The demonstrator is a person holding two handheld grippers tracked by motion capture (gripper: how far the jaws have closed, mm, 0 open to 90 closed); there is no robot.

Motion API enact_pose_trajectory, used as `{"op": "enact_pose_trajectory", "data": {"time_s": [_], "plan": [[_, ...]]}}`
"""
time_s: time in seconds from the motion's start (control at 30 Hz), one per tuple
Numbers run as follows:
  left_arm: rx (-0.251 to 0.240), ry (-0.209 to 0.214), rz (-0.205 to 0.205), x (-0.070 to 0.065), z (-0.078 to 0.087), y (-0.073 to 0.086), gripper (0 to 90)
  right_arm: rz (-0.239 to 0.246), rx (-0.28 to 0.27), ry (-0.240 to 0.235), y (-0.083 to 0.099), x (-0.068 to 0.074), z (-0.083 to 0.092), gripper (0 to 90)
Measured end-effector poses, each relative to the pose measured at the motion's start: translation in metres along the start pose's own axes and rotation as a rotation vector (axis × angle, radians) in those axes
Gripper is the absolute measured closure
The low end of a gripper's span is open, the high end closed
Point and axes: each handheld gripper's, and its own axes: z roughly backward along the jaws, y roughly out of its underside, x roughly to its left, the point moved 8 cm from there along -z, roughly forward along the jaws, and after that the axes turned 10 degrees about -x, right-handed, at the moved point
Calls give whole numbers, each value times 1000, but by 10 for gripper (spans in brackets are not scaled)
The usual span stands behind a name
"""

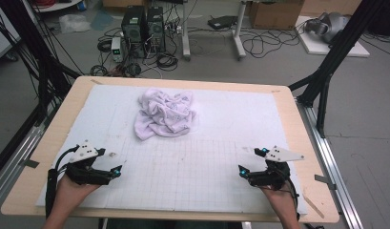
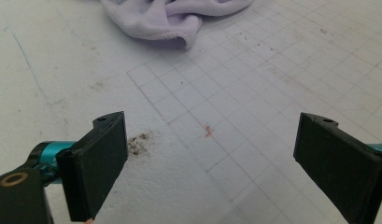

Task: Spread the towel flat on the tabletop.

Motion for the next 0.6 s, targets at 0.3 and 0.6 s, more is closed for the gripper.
{"op": "enact_pose_trajectory", "data": {"time_s": [0.3, 0.6], "plan": [[4, 11, -7, -1, -2, 0, 106, 5, -11, 2, -1, 1, 3, 93], [-9, 11, -3, -1, -1, -2, 108, 5, -2, -11, -2, 6, 0, 93]]}}
